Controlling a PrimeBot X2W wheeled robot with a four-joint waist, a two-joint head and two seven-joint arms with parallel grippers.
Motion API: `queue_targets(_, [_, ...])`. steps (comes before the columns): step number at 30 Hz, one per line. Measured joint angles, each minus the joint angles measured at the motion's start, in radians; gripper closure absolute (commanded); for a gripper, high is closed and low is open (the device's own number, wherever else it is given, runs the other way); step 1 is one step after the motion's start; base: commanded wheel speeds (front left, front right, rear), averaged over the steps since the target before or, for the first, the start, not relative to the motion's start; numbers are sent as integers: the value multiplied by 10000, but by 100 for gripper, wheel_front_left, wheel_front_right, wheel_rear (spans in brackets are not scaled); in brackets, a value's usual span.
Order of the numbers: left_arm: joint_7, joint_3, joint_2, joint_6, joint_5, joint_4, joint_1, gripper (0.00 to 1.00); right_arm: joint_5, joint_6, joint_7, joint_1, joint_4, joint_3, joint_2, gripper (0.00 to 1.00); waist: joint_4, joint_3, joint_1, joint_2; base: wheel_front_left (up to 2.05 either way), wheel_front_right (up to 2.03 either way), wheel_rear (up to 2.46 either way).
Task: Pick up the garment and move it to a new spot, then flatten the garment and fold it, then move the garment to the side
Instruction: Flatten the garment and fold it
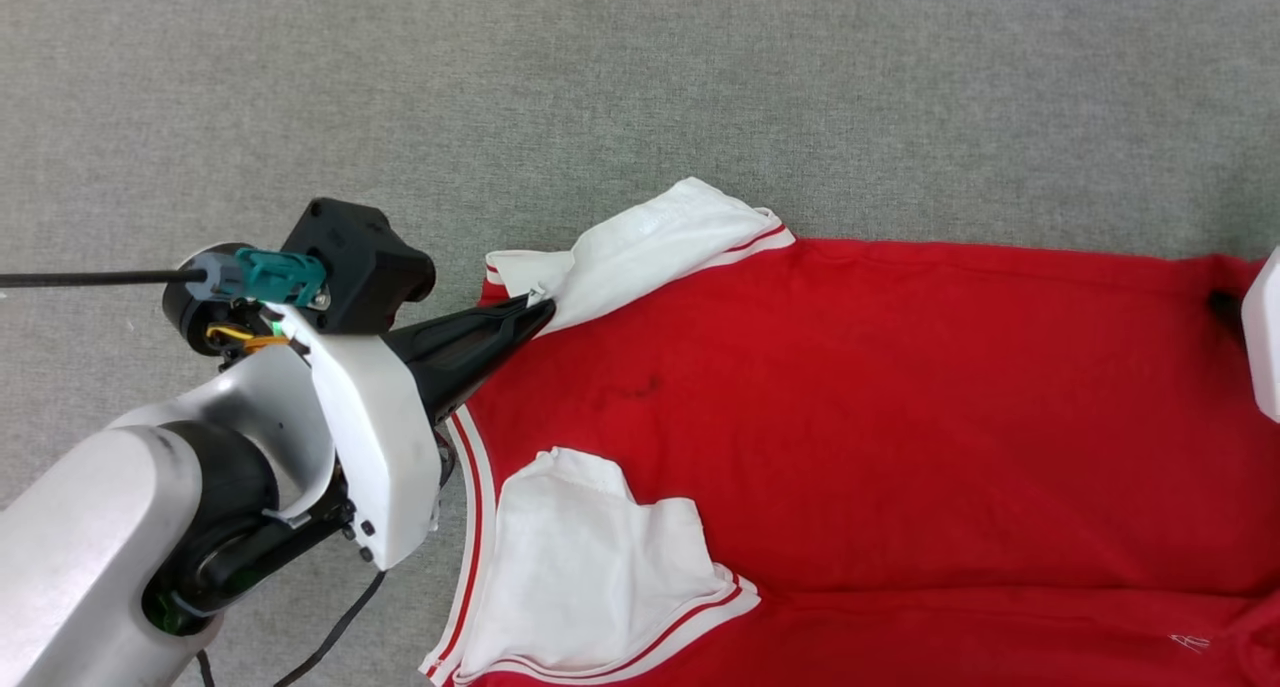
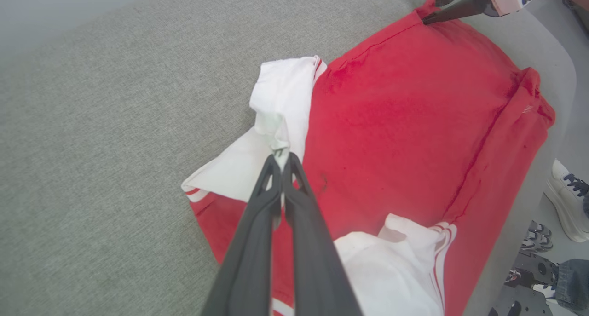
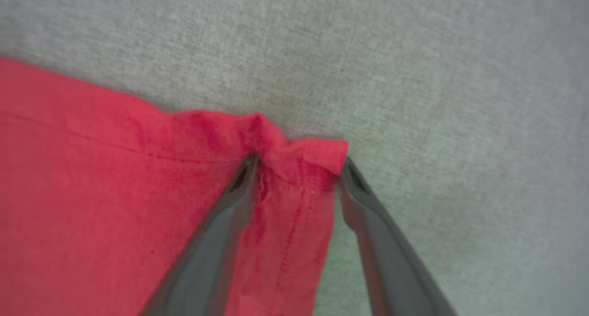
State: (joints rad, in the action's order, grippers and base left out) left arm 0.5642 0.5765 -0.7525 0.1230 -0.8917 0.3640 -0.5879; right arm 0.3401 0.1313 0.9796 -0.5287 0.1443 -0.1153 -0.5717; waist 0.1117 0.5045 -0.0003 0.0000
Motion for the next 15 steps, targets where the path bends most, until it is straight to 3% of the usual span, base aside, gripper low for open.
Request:
queue_targets(9, [-569,-27,163,-46,84,-640,204,100,150,4,-913,15,736,12,301,100,-77,-659,2,0,0,0,0])
queue_targets(15, [-1108,-232,228,-286,-67,-965,840,100,754,0,-1524,892,305,562,188,100,-184,-1562,2,0,0,0,0])
